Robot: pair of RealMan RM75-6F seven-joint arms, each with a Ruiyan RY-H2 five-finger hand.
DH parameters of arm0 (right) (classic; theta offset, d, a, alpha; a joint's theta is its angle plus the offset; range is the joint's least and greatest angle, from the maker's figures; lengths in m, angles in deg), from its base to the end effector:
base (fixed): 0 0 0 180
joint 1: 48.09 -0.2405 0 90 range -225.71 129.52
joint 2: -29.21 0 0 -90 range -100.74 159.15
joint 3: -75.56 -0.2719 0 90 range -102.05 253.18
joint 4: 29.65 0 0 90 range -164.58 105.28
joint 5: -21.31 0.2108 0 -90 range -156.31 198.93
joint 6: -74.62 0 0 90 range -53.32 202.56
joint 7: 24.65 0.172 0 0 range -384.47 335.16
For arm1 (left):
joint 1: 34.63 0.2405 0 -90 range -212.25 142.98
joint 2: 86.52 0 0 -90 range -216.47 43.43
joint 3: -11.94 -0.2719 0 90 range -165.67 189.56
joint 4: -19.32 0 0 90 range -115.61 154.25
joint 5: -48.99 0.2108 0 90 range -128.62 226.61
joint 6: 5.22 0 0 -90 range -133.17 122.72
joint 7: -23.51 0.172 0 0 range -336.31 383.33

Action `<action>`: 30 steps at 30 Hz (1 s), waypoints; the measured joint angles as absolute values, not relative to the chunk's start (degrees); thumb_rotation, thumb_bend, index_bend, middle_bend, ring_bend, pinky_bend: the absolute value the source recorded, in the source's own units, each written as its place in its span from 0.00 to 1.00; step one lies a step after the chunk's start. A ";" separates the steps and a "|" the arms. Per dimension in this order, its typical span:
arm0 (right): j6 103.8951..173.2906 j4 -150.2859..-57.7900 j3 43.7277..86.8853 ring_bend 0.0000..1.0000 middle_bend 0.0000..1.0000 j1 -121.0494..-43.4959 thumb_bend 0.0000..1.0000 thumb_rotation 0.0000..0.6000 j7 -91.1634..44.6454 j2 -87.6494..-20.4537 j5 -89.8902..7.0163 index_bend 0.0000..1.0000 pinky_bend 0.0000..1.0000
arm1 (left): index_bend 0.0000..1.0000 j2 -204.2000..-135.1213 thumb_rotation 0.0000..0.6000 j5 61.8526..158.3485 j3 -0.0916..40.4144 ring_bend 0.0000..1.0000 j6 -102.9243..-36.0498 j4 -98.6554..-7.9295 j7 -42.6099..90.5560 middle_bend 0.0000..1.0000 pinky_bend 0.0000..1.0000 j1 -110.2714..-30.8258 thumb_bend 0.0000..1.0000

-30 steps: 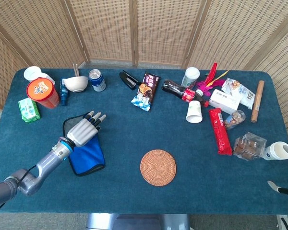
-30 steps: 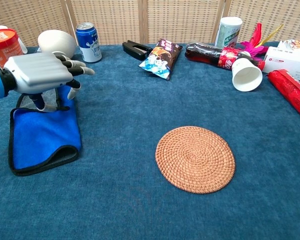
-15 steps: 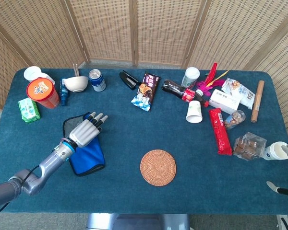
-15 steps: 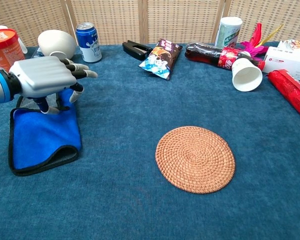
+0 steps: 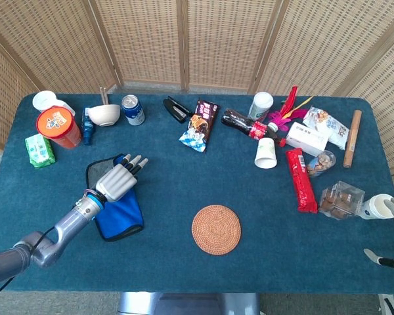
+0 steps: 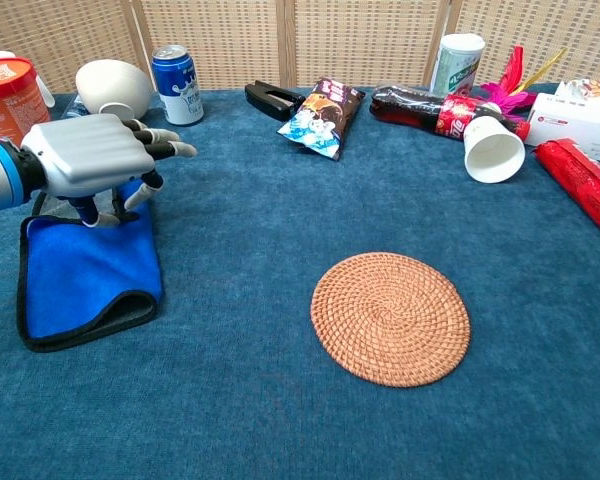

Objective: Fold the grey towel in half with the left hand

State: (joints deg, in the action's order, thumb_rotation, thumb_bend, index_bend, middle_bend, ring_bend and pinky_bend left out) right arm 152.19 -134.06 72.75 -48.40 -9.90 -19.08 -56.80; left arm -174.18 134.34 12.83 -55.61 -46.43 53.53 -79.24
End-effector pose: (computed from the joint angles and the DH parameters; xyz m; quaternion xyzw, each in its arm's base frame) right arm -0.3409 -0.1782 0.2233 0.5045 -0.5267 0.3652 0.5786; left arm -0.2064 0.3954 -0.0281 -0.8729 -0.0566 -0.2020 0.4406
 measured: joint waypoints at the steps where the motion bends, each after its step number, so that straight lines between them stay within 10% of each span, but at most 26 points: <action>1: 152.19 -134.07 72.76 0.00 0.00 -48.41 0.00 1.00 -9.92 -19.08 -56.81 0.00 0.00 | 0.63 -174.16 1.00 134.29 12.82 0.00 -55.63 -46.44 53.58 0.00 0.18 -79.23 0.37; 30: 151.83 -134.28 73.19 0.00 0.00 -48.65 0.00 1.00 -10.32 -19.11 -57.20 0.00 0.00 | 0.65 -171.27 1.00 132.76 12.39 0.00 -56.97 -47.18 54.46 0.00 0.18 -78.01 0.52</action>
